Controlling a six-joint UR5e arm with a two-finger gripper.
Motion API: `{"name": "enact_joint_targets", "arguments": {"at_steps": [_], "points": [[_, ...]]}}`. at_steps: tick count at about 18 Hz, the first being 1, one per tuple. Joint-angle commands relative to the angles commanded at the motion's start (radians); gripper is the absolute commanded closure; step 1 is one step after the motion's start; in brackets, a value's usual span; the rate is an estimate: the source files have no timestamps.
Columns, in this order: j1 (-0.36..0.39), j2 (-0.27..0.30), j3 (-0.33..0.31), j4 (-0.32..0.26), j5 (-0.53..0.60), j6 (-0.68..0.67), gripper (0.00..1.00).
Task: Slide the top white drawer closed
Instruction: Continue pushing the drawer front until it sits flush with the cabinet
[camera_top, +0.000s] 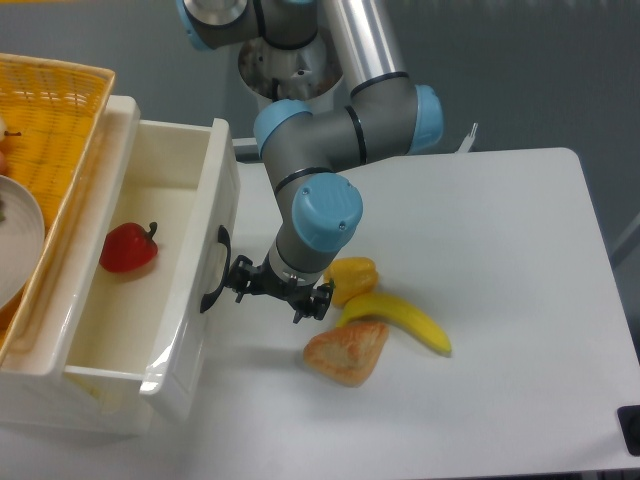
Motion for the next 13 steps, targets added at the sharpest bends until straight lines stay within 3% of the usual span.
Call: {"name": "enact_joint_targets", "arguments": {"at_steps": [13], "points": [[-0.057,0.021,-0.005,-0.003,-0.005,-0.003,0.00]]}}
